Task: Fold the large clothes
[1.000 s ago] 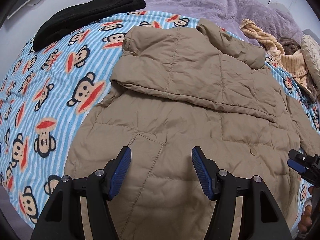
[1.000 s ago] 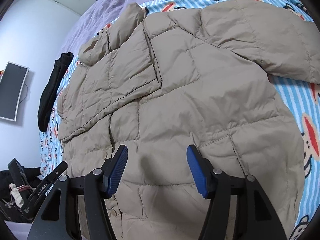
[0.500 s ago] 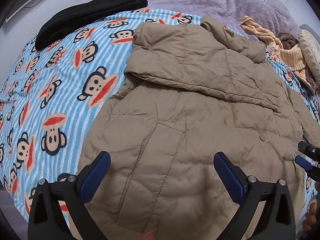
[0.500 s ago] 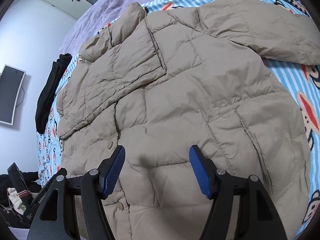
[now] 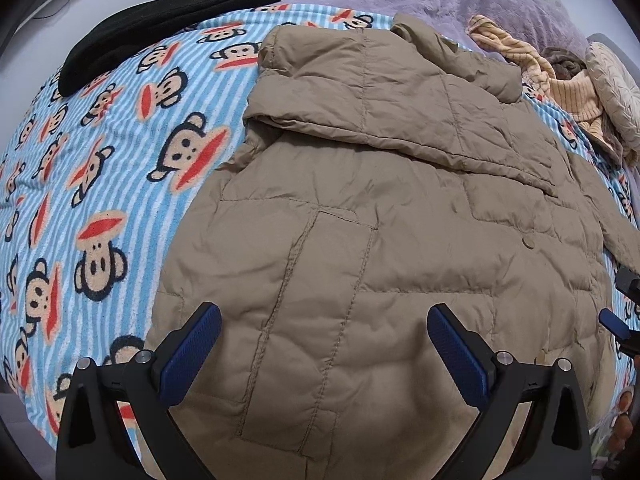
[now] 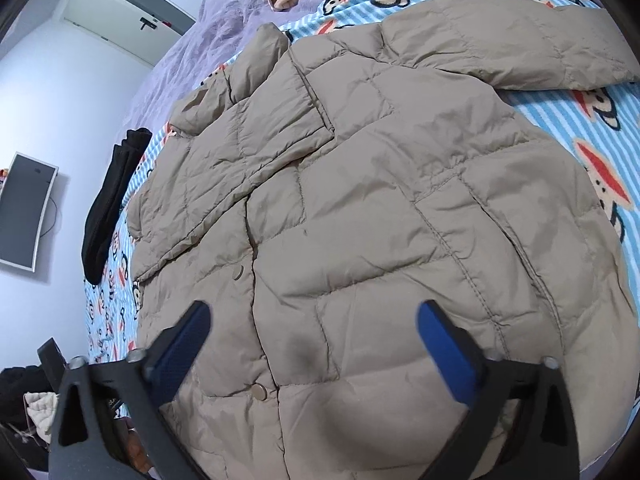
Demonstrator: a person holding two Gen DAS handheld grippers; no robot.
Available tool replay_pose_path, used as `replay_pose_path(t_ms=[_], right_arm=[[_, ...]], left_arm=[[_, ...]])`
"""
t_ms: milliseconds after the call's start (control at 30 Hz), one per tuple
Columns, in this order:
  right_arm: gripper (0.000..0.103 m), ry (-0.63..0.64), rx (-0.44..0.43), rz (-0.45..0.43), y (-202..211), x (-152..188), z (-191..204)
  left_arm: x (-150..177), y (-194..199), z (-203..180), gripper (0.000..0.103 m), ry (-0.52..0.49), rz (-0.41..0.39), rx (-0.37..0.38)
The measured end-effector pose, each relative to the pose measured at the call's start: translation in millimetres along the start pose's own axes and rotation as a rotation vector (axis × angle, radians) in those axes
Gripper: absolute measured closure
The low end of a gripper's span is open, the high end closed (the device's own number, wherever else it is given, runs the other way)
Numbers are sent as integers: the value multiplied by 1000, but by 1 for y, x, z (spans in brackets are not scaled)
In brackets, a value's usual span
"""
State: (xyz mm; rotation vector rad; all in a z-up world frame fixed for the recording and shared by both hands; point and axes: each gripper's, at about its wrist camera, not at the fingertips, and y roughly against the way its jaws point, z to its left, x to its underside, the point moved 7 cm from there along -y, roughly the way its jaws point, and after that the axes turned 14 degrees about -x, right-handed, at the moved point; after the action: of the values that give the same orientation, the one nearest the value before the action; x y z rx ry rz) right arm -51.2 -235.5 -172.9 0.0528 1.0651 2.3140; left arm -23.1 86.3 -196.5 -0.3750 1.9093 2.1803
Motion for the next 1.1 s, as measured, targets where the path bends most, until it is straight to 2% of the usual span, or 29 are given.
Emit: replay_pose_path(t_ms=[300,567,667,767,933,1033,1100], right_arm=[[0,12,6,30,16,-21,-30],[0,-122,-59,-16,59,-81,-95],[0,-167,-65,-37,74,-100,-121],[0,-196,-35,-79,92,-118,-151],[0,-285,-13,-183,123,-149,-204],[0,-384,26,-285,145,-167,-245],[0,-461,13,-349,158,-177,-270]], left_arm=[[-12,9,-61,0,1,22,22],[-39,20,-147,0,-68,-2,29],[-45,18,-170,0,-68,17,68],[-44,12,-192,0,-97,66,77],[-48,17,-216,0,-138,40,71],[-54,19,-225,0,-149,28,66],[-59,18,-229,0,-155,23,58]])
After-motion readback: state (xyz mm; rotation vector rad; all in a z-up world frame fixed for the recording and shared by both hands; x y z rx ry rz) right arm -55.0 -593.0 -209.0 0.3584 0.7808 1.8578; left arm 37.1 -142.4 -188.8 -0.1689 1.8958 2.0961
